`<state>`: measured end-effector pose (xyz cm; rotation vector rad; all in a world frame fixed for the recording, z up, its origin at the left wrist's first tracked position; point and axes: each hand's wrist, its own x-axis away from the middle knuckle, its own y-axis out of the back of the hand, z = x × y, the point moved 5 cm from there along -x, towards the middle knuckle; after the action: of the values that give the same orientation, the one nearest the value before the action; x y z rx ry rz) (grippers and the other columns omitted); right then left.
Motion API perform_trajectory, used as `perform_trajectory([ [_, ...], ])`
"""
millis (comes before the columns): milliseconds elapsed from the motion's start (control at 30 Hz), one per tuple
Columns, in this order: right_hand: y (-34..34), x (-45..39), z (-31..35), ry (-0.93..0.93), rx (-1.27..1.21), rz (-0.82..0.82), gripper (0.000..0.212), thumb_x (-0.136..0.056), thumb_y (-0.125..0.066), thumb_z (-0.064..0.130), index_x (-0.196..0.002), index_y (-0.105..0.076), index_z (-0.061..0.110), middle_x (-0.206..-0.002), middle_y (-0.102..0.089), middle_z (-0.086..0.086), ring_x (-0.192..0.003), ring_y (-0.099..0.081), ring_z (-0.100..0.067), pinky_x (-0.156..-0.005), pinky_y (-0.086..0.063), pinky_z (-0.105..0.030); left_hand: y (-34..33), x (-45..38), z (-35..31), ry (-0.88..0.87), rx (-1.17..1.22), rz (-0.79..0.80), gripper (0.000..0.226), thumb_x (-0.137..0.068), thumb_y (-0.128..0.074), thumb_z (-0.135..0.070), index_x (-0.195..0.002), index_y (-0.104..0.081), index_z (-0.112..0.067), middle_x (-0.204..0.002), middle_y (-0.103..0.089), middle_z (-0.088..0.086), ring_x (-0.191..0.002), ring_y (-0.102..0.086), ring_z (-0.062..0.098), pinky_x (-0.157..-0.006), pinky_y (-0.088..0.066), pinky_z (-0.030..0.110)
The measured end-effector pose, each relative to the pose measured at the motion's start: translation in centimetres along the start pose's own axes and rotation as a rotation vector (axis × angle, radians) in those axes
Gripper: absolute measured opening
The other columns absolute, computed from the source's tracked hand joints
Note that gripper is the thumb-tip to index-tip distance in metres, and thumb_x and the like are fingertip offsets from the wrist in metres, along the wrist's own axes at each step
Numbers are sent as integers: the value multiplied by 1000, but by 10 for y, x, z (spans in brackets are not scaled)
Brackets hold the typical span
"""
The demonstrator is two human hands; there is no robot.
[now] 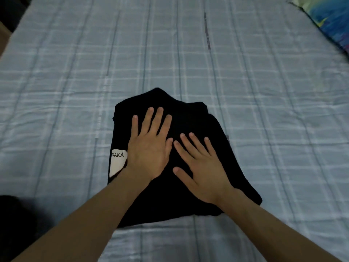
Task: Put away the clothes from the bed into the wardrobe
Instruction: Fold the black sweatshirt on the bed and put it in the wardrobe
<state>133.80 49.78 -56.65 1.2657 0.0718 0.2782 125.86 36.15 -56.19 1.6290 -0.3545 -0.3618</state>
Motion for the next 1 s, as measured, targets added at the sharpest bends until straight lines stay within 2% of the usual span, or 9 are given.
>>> perform_trajectory([
  [67, 3, 20, 9, -4, -10, -52, 64, -102, -28, 56, -155, -31, 20, -164, -23, -1, -154, -9, -18, -123, -14, -52, 8, 36, -14, 27, 71, -31, 60, -102, -28, -40, -156, -29, -16, -166, -18, 8, -154, -11, 27, -123, -11, 56],
  [167, 4, 62, 18, 56, 55, -3, 85, -92, -40, 72, -158, -21, 21, -166, -14, -4, -154, -4, -20, -123, -10, -50, 19, 101, -26, -11, 200, -24, 63, -99, -37, -50, -154, -33, -19, -165, -22, 6, -154, -14, 25, -121, -20, 54],
  [233, -3, 89, 18, 87, 161, 78, 110, -75, -60, 76, -159, -12, 24, -167, -8, -4, -154, -3, -22, -121, -12, -49, 11, 140, -21, -33, 197, 51, 78, -91, -43, -65, -156, -29, -24, -165, -22, 3, -153, -17, 24, -119, -21, 51],
  [300, -10, 99, 12, 78, 227, 92, 123, -64, -74, 70, -159, -11, 24, -167, -11, -4, -154, -9, -23, -119, -16, -49, -3, 164, -12, -67, 149, 146, 100, -80, -57, -70, -159, -19, -24, -166, -19, 4, -152, -19, 25, -117, -20, 50],
  [400, -16, 87, 8, 48, 222, 42, 117, -65, -78, 63, -158, -18, 25, -165, -21, -3, -152, -18, -23, -118, -20, -48, -15, 167, -4, -110, 96, 231, 120, -64, -79, -60, -159, -18, -22, -163, -27, 12, -148, -28, 29, -114, -25, 50],
  [533, -18, 72, 2, 49, 242, 40, 110, -69, -72, 70, -156, -24, 24, -161, -30, -4, -149, -27, -24, -119, -27, -47, -18, 148, -6, -63, 84, 261, 122, -53, -86, -54, -155, -27, -20, -153, -44, 13, -138, -46, 32, -106, -45, 52],
  [700, -16, 71, 2, 70, 281, 37, 115, -62, -84, 60, -154, -28, 21, -157, -37, -6, -145, -36, -27, -116, -33, -46, -9, 141, -8, -80, 36, 307, 130, -39, -97, -46, -148, -34, -14, -140, -57, 18, -123, -61, 36, -90, -56, 52],
  [833, -9, 71, 4, 83, 302, 28, 113, -56, -94, 39, -150, -36, 20, -151, -47, -7, -138, -46, -27, -110, -41, -45, 7, 134, -4, -128, -74, 316, 135, -23, -95, -2, -143, -35, -12, -127, -66, 19, -105, -70, 36, -69, -61, 44],
  [1000, 21, 63, 4, 123, 283, -59, 100, -49, -91, 52, -138, -56, 20, -134, -63, -3, -120, -62, -24, -93, -53, -40, 31, 126, 0, -193, -127, 216, 116, -39, -85, 10, -140, -38, -20, -103, -72, 19, -77, -73, 33, -52, -58, 39],
])
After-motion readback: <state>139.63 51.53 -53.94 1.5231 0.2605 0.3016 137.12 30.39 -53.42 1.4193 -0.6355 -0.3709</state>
